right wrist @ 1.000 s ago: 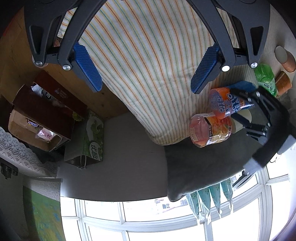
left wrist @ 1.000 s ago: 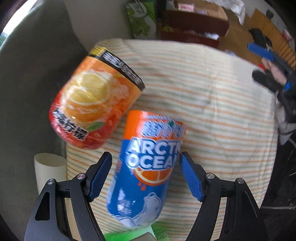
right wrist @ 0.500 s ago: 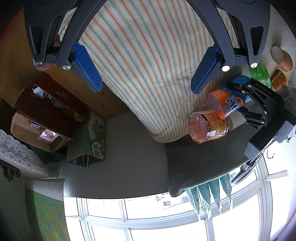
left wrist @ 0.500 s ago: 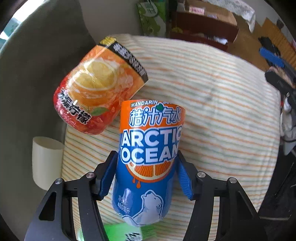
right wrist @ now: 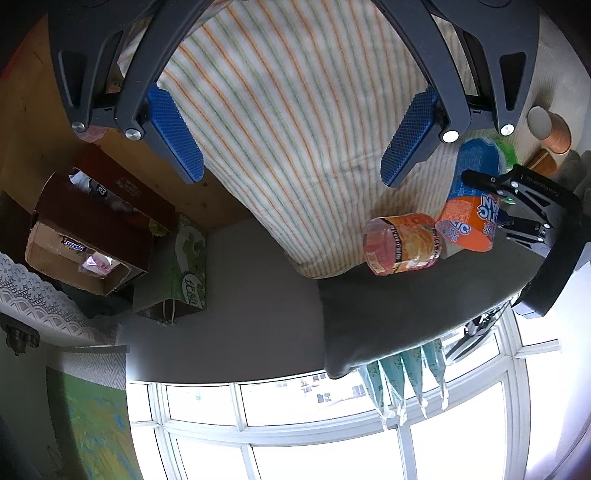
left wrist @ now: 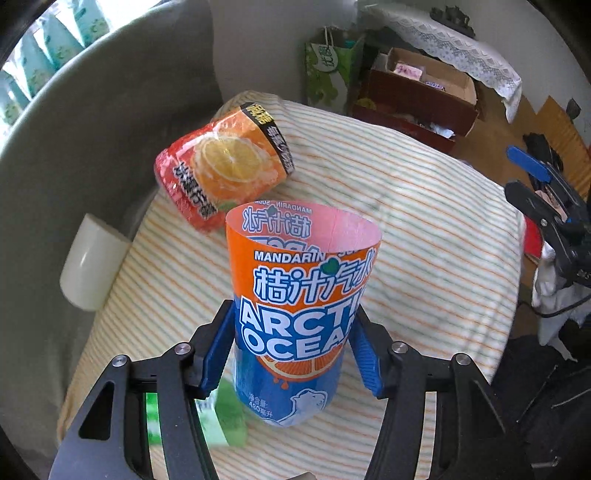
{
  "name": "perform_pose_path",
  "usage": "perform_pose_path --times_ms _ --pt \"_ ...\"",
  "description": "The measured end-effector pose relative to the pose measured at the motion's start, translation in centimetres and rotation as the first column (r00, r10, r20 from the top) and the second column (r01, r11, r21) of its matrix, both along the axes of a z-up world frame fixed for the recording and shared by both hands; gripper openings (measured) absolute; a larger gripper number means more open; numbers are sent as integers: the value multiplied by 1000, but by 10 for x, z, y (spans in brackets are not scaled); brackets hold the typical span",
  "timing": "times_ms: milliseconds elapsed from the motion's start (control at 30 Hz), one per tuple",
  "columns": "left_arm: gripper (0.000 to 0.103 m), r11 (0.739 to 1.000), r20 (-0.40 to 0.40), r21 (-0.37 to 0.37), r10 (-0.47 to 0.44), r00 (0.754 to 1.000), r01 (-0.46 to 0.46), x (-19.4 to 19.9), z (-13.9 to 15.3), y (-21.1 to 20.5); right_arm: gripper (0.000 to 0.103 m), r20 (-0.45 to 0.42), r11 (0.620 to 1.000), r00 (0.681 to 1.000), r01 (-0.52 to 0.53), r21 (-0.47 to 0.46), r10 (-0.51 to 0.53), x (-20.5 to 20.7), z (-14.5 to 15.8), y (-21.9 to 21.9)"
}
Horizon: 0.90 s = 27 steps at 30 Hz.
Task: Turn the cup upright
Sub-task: 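Lift the cup with the left gripper and rotate it upright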
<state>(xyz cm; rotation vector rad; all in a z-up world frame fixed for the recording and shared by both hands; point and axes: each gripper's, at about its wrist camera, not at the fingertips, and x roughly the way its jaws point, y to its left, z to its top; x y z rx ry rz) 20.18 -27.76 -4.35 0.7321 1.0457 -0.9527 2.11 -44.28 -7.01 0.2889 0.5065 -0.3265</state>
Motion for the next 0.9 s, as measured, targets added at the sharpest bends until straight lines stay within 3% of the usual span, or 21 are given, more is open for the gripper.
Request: perform_pose_path --times_ms 133,367,433,567,700,767,900 --pt "59 999 -7 -19 26 1000 -26 -19 7 8 99 20 1000 1000 -23 -3 23 -7 7 8" --pt "59 980 -137 -73 176 975 -187 -47 12 53 99 48 996 995 -86 -22 87 -14 16 26" --pt "59 965 -208 -83 228 951 -249 -51 6 67 99 47 994 993 -110 -24 111 -14 16 33" --pt "59 918 -338 -96 334 880 -385 -56 -14 96 99 31 986 985 -167 -31 167 -13 12 46" --pt "59 850 -379 -156 419 825 -503 -52 -24 122 99 2 972 974 -228 -54 228 -8 13 60" --pt "60 828 -374 -186 438 818 -529 -51 -27 127 99 -12 965 967 -255 -63 255 -5 13 66" --pt "63 821 -331 -203 455 827 -533 -53 -29 127 99 -28 952 955 -297 -71 295 2 17 79"
